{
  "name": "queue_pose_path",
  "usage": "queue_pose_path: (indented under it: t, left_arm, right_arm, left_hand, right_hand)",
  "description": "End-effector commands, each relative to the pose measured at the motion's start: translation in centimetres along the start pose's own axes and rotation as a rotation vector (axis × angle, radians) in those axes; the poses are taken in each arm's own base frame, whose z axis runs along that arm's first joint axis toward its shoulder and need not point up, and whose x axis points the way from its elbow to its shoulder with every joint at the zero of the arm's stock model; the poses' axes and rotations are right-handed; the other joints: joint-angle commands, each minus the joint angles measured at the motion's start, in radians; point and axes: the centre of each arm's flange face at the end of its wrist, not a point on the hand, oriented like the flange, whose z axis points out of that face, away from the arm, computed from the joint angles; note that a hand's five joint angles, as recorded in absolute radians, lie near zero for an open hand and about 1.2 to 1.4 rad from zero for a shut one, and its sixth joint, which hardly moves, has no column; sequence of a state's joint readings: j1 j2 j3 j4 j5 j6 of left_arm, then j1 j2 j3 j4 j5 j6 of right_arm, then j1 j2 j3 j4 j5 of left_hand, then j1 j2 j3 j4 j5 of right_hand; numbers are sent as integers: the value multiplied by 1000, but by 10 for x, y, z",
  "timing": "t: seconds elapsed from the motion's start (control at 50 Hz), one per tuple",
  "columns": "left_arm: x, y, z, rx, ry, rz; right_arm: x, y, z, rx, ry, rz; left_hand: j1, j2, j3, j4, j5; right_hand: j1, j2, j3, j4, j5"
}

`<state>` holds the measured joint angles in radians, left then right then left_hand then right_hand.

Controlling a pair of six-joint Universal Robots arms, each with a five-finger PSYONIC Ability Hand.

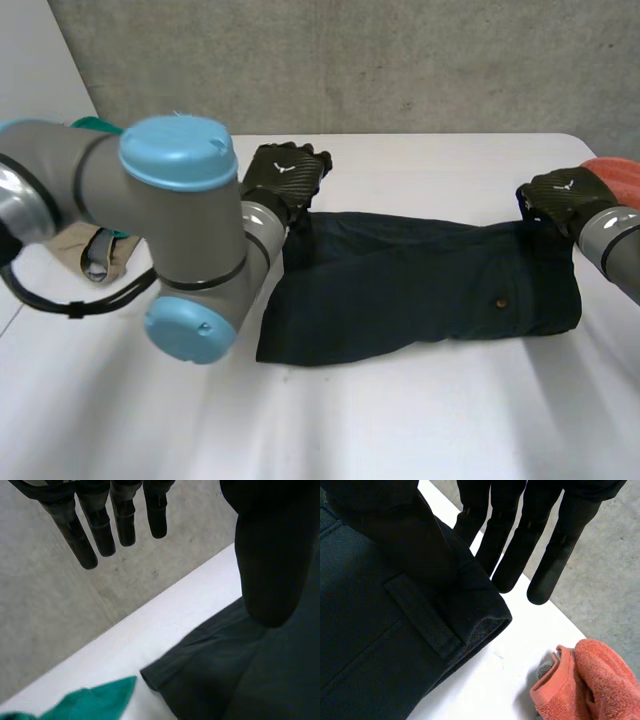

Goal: Fold the laundry.

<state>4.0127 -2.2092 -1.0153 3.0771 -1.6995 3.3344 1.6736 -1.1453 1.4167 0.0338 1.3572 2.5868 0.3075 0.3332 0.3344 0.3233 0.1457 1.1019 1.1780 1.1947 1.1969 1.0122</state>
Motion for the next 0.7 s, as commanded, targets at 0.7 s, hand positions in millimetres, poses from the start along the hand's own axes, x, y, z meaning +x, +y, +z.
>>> queue_pose_path:
  t: [0.7]
  left_arm:
    - [-17, 29, 83, 176, -87, 61]
  right_arm:
    - [19, -9, 50, 146, 166, -5]
  left_hand:
    - [1089, 1063, 1062, 1073, 1076]
  right_hand:
    - [294, 218, 202, 199, 210]
